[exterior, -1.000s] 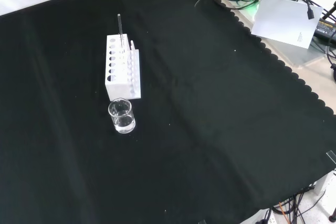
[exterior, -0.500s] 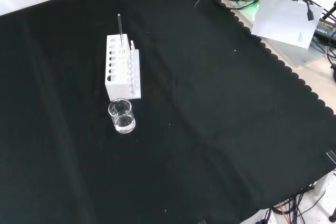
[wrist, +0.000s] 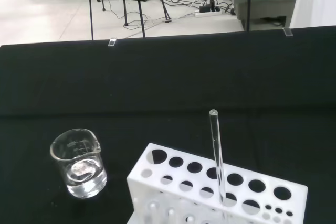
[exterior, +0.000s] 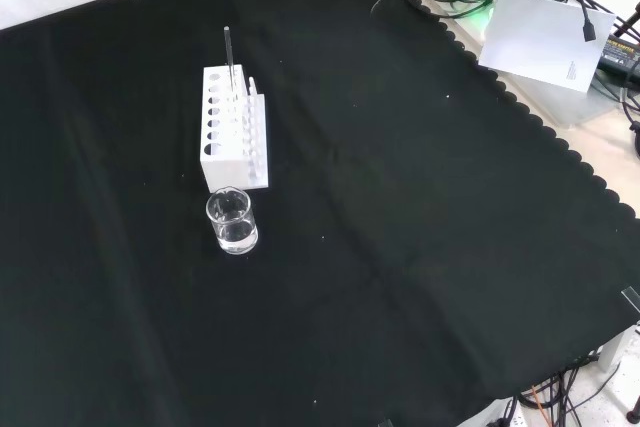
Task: Take the glass rod from the white test tube rack.
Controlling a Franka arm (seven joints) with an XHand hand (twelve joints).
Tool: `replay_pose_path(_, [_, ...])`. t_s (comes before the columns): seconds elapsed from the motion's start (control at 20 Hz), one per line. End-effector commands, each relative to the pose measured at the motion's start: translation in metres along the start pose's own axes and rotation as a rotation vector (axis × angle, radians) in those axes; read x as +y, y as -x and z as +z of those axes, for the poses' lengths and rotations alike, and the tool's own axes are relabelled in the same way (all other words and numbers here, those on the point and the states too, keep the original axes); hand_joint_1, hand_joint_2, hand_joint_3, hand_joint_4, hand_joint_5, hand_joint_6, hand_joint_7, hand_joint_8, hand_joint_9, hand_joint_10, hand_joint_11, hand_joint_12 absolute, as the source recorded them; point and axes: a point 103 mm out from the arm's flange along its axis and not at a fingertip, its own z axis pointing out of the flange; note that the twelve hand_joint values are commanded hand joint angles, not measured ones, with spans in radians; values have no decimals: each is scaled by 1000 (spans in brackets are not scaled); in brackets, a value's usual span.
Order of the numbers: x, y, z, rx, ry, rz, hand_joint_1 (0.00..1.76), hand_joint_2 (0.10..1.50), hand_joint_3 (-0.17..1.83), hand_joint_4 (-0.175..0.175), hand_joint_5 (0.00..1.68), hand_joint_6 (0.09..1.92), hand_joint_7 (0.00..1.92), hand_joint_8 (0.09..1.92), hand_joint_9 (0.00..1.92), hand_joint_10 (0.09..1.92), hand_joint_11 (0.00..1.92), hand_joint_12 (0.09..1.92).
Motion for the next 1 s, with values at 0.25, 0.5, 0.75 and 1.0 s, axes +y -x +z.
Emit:
replay_pose_path(0.25, [30,20,53,-17,-18,-64,634,889,569,-175,327,87,357,882,558,823,313,1401])
replay_pose_path(0.5, [38,28,75,-12,-30,-74,629,898,560,-173,376,87,404,869,605,804,346,1384])
replay_pose_path(0.75, [46,34,92,23,-34,-141,623,903,558,-172,393,89,437,871,644,807,357,1381])
replay_pose_path(1.0, [58,35,120,22,-83,-119,612,916,552,-175,419,108,484,861,691,797,378,1372])
